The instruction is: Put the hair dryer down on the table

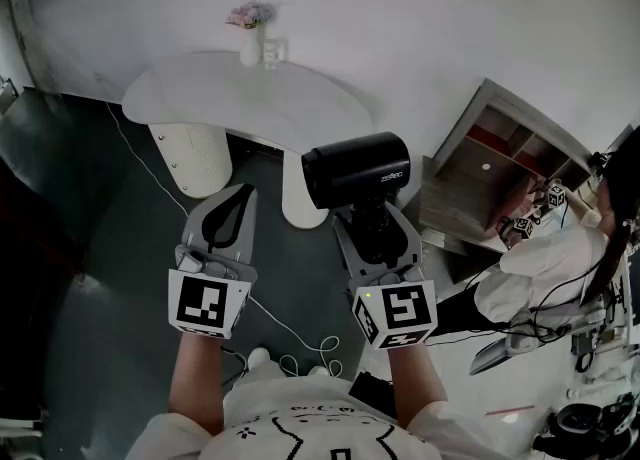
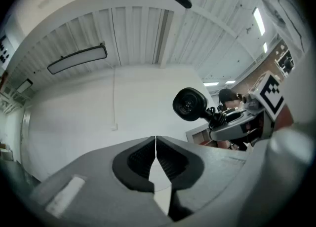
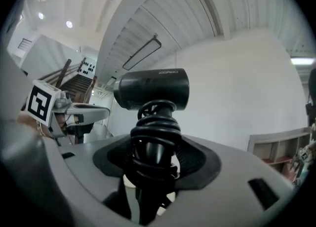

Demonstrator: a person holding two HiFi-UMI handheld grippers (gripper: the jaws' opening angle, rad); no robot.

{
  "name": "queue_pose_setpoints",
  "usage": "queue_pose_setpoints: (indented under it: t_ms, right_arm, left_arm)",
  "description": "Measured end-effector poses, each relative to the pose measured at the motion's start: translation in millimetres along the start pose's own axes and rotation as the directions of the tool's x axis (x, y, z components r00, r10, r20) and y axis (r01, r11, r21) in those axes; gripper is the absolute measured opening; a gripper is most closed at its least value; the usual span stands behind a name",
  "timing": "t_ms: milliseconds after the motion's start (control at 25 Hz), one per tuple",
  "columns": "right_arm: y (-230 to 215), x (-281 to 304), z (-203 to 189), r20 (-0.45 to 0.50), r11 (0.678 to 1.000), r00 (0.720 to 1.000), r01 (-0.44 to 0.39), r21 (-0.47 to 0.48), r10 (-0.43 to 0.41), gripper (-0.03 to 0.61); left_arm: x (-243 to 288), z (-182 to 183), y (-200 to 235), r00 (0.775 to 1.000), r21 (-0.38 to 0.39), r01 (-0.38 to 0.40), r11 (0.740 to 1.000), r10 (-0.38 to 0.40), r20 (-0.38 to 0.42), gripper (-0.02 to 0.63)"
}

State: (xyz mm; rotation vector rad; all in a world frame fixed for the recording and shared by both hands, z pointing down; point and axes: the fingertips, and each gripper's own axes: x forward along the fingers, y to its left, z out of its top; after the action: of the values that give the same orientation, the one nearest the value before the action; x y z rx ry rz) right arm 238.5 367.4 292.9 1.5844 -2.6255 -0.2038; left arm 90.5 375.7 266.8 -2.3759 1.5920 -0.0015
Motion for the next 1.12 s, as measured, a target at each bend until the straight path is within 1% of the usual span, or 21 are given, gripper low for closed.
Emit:
queue_pose_setpoints:
  t_ms: [120,320,440,560,680,840,1000,1120]
  right_arm:
    - [-11.9,-11.5,0.4,0.015,1.0,1.0,0.02,-0.017,-0.019,0.258]
    - [-37.7,-25.8,-3.6,0.035,1.0,0.999,0.014,-0.014,-0.014,0.258]
    - [-58.7,-31.0,-7.1,0.036,1.0,0.999,0.014,-0.013,-0.014,0.258]
    - [-66.7,-29.4,-12.4,0.044,1.0,0.999,0.007,0.001,-0.007,0.258]
    - [-65.2,-20.1,-17.1,0.053,1.0,0.999,-0.001,0.019,0.0,0.258]
    - [-62.9,-0.5,-24.7,0.052,1.0,0.999,0.003,0.006,-0.003,0.258]
    - [-58.9,32.1,-36.5,0.055,1.0,0.998,0.013,-0.004,-0.013,0.258]
    - [-64.2,69.5,-28.3,0.043,1.0,0.999,0.027,0.003,-0.027,0.258]
  left_arm:
    - [3.4,7.5,-9.2,0.999,-0.008,-0.027,1.0,0.027,0.021,0.02]
    - [12.1,13.5,-28.6,0.996,-0.005,-0.077,0.997,0.077,0.049,0.02]
    - [19.4,14.1,-41.2,0.993,0.001,-0.103,0.995,0.103,0.055,0.02]
    - [22.4,5.6,-44.4,0.993,-0.005,-0.114,0.994,0.114,0.044,0.02]
    - [26.0,-2.4,-36.2,0.992,-0.003,-0.117,0.993,0.117,0.043,0.02]
    - [35.4,-12.3,-18.4,0.991,0.007,-0.125,0.992,0.124,0.057,0.02]
    - [51.8,-34.6,12.2,0.988,0.013,-0.136,0.991,0.135,0.078,0.02]
    - [79.3,-34.1,42.1,0.989,0.012,-0.126,0.992,0.125,0.078,0.02]
